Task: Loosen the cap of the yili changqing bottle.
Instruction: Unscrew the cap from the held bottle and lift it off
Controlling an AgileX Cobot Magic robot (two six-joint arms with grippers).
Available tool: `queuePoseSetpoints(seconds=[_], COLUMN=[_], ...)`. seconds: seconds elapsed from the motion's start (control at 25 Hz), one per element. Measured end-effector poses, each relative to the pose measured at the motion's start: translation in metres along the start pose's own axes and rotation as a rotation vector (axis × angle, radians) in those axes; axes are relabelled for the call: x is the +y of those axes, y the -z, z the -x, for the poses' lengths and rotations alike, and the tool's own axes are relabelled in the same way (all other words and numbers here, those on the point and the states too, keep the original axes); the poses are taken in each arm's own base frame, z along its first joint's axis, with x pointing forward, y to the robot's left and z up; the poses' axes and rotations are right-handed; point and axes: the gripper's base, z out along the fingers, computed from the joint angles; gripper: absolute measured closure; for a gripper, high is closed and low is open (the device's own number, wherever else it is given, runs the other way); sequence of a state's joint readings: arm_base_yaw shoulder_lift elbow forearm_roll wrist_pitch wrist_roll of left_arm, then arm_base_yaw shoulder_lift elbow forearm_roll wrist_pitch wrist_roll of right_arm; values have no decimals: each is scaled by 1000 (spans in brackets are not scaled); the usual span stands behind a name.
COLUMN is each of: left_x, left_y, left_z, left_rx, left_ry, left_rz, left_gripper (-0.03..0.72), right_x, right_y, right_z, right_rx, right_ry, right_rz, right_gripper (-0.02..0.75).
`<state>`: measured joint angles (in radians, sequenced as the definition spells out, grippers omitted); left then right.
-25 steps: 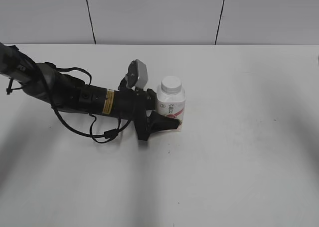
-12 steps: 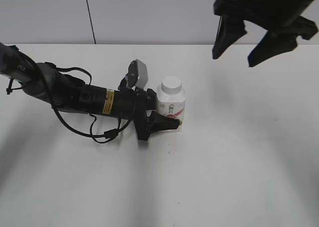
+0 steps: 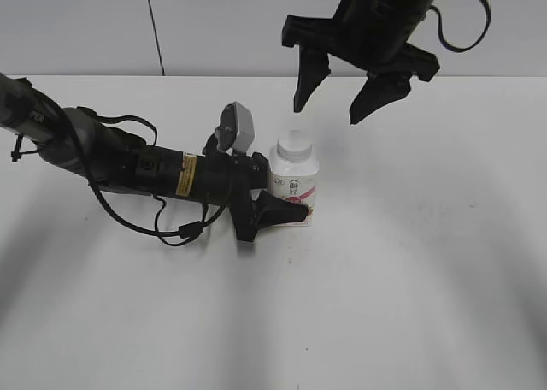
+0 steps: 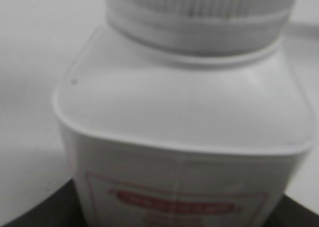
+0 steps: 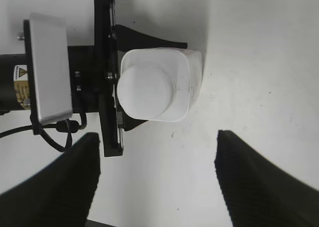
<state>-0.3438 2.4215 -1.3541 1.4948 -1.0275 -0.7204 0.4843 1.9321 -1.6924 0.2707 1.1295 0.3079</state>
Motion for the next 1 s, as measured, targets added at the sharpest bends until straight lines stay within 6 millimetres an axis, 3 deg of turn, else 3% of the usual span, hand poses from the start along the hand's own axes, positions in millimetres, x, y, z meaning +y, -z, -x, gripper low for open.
queuePoseSetpoints(seconds=[0.24, 0.72, 1.0], left_x=[0, 0, 0], left_y=[0, 0, 0], left_z=[0, 0, 0], left_rx=[7, 10, 10], left_ry=[-3, -5, -5], left_rz=[4, 6, 6], left_gripper=[270, 270, 270], right_x=[3, 6, 6], right_y=[-27, -54, -56], right_z=[3, 10, 11], right_rx=[25, 18, 21], right_ry=[-14, -18, -18], right_rz=[6, 9, 5], right_gripper=[172, 172, 172])
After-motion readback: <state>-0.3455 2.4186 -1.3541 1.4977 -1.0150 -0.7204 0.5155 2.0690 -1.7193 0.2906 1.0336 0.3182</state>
